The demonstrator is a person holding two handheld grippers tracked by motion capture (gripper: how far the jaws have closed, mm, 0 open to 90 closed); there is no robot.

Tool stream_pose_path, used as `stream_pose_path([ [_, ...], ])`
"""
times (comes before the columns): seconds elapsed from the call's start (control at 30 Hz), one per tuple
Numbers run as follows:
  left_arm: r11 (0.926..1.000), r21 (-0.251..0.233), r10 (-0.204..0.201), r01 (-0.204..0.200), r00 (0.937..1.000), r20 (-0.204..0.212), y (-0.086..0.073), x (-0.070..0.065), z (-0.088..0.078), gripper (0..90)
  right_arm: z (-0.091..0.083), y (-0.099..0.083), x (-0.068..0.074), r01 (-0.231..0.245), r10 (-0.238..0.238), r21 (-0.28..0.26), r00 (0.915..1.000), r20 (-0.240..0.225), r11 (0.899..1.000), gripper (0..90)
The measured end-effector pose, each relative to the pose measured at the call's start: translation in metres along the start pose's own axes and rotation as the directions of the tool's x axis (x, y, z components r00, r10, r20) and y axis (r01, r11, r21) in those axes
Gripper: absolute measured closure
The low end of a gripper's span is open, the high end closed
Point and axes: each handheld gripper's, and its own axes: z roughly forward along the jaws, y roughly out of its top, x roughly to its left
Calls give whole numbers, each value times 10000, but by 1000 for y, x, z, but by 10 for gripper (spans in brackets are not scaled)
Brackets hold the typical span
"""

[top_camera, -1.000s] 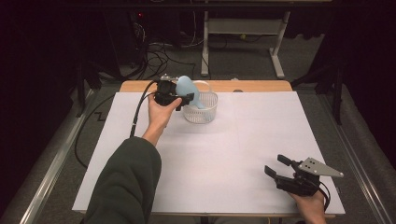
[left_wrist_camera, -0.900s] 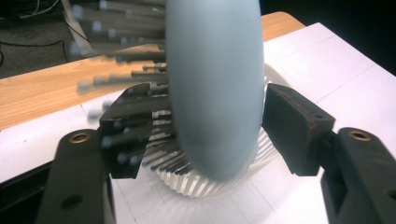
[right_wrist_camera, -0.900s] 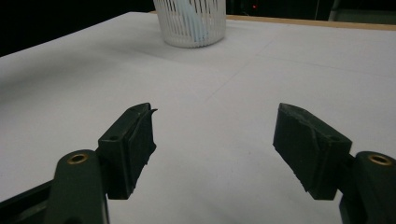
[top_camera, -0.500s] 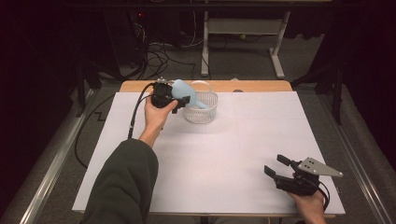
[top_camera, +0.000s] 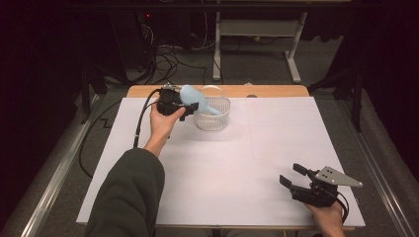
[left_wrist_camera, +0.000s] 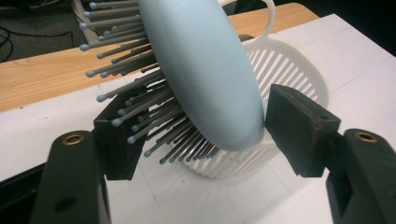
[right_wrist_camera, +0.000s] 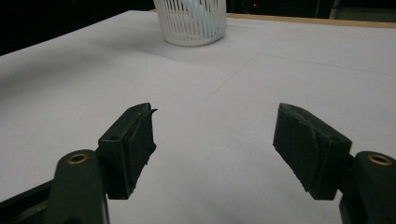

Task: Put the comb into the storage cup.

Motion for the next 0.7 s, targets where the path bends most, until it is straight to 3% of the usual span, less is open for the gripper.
stream_pose_path([
  [0.7,9997,-245,75,-77,9999,-72,-2,8,-16,301,1,0,0,8,-8,19,10000,23,10000,296],
])
